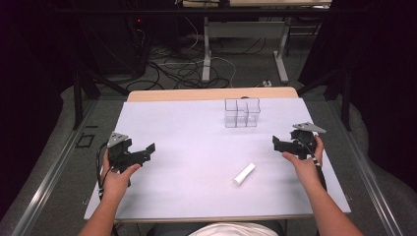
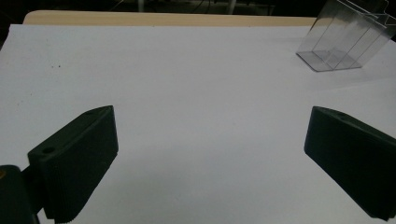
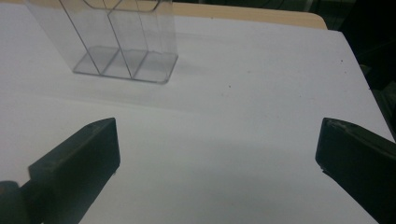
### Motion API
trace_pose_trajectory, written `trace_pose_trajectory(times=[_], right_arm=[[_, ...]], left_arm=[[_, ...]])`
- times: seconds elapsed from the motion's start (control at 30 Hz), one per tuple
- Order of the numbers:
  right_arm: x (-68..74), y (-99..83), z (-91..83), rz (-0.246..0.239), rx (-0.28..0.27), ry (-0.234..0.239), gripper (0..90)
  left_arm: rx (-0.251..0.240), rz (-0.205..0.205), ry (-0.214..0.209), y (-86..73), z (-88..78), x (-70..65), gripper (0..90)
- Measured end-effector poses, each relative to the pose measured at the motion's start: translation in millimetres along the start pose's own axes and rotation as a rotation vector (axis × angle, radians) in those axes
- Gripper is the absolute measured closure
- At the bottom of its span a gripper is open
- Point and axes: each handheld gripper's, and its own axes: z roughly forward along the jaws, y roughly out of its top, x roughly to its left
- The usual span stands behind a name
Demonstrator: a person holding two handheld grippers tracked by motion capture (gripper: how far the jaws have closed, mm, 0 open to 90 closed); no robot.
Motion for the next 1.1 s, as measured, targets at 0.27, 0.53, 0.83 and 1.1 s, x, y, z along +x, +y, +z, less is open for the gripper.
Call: trace_pose_trajectory(times=[0.27, 0.53, 0.83, 1.1], right_arm=[[6.9, -1.5, 6.6, -0.039, 0.002, 0.028, 0.0], [11.8, 1.3, 7.4, -0.034, 0.004, 0.055, 0.0], [16.8, 15.8, 9.8, -0.035, 0.024, 0.072, 4.3], [22.8, 40.2, 15.7, -0.043, 0.053, 0.095, 13.6]], left_arm=[[0.009, 0.006, 0.009, -0.5, 2.8, 0.4, 2.8], [-0.014, 0.008, 0.007, -0.8, -3.0, -1.7, 2.9], [-0.021, -0.005, 0.002, -0.5, -5.2, -4.9, 3.1], [-0.024, -0.004, 0.015, -2.1, -5.8, -4.2, 3.4]])
